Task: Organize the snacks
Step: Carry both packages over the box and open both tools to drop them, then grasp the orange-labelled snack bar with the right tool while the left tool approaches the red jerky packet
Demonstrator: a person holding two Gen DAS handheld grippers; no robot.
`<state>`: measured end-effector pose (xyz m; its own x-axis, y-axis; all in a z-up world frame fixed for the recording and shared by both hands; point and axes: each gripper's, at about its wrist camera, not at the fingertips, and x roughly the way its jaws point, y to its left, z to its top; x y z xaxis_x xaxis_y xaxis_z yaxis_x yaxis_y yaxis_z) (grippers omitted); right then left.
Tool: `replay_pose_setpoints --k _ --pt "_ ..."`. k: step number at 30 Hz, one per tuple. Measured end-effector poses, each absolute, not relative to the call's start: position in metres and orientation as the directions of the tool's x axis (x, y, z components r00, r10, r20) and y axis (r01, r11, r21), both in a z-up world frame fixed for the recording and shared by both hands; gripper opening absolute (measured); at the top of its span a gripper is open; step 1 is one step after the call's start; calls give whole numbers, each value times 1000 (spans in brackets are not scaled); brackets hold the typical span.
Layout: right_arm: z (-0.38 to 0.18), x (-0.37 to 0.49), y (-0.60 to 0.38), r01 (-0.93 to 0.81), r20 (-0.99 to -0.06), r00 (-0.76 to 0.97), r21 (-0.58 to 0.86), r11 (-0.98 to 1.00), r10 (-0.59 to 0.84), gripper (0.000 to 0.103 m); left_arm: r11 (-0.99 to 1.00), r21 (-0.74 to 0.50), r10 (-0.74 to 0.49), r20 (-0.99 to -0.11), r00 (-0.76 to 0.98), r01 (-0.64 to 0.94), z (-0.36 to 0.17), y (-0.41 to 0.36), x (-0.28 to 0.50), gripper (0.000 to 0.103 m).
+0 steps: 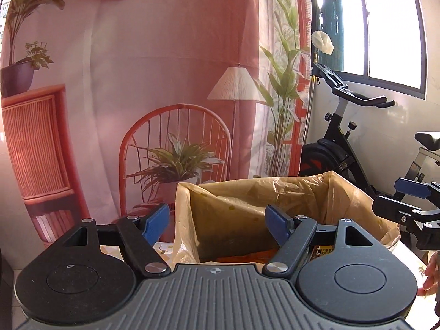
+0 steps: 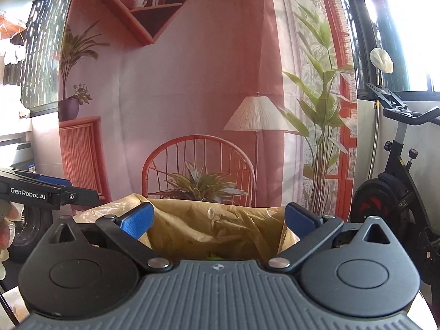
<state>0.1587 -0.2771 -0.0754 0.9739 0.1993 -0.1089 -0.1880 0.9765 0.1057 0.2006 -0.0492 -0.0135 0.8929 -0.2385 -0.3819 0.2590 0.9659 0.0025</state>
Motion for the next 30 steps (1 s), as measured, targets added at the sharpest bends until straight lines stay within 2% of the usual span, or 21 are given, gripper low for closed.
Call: replay_pose_setpoints --k 10,15,18,23,27,30 --pt "-113 92 -288 -218 -141 954 281 934 265 103 979 -26 -192 -457 869 202 -50 23 139 78" --pt "-146 72 -292 -150 -256 934 354 923 250 103 987 -25 -151 -512 846 161 -86 39 116 78" --pt "-164 64 -288 -81 -367 909 309 948 197 102 988 -57 -152 -534 831 144 -104 43 107 78" --pt "-197 52 -281 27 -520 847 251 967 111 91 985 -99 -172 -562 809 140 -125 42 101 78" --pt "-222 48 -280 68 -624 767 306 949 146 77 984 -102 -178 -585 791 147 -137 36 98 78" --pt "-234 50 -280 96 -668 723 351 932 177 72 984 -110 -180 -592 786 143 -142 37 97 77"
